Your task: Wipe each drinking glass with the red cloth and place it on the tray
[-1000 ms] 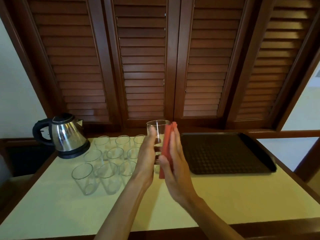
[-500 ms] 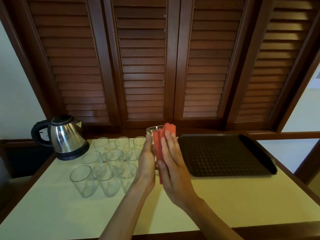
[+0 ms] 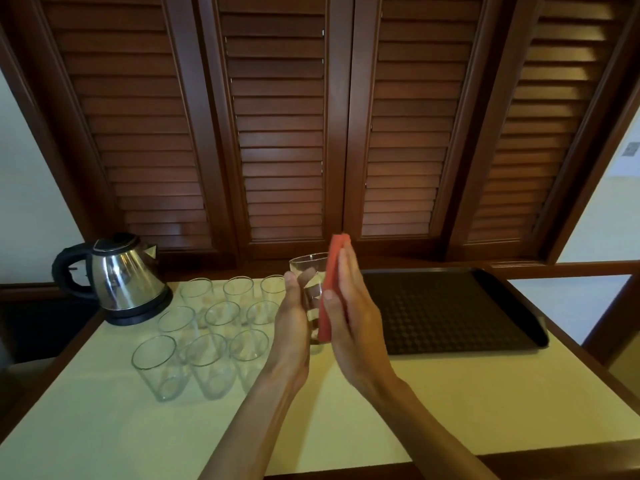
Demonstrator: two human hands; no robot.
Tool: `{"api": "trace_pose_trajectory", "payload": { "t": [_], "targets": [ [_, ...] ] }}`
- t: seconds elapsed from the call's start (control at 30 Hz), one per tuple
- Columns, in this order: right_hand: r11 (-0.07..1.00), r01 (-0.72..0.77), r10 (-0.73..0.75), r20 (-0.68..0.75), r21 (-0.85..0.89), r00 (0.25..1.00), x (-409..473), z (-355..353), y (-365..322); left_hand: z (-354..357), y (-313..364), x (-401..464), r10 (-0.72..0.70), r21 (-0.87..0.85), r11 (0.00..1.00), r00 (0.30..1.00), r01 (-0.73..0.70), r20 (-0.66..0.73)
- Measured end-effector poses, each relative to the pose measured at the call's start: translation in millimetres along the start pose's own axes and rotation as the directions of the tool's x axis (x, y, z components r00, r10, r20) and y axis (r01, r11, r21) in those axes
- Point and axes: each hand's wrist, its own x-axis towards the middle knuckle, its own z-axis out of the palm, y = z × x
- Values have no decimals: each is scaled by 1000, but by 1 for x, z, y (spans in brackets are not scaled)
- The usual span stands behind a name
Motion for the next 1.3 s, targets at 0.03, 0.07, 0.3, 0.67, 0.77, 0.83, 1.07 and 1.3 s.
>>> {"api": "trace_pose_trajectory", "payload": {
  "t": [0.03, 0.07, 0.3, 0.67, 0.77, 0.83, 1.07, 1.3],
  "targets": [
    [992, 85, -82, 32, -94, 996, -4, 3, 0, -1, 3, 1, -19, -19, 1000, 1000, 19, 9],
    [969, 184, -174, 75, -163, 982, -11, 5, 4, -2, 7, 2, -24, -31, 999, 999, 25, 27],
    [996, 56, -55, 17, -63, 998, 0, 0, 2, -1, 4, 0, -8, -65, 998, 996, 14, 89],
    [931, 241, -229, 76, -273, 971, -6, 8, 14, 1, 12, 9, -8, -71, 997, 999, 11, 46],
    [993, 87, -81, 71, -83, 994, -10, 6, 19, -1, 15, 11, 27, -54, 998, 998, -24, 56],
    [999, -36, 36, 1, -12, 999, 6, 1, 12, 1, 11, 7, -10, -48, 999, 997, 14, 81],
    [992, 106, -105, 22, -70, 994, -14, 7, 20, -1, 12, 10, 37, -9, 999, 999, -37, 3],
    [969, 186, -181, 46, -163, 982, -27, 14, 21, -3, 5, 4, -46, -14, 999, 998, 47, 46]
  ]
}}
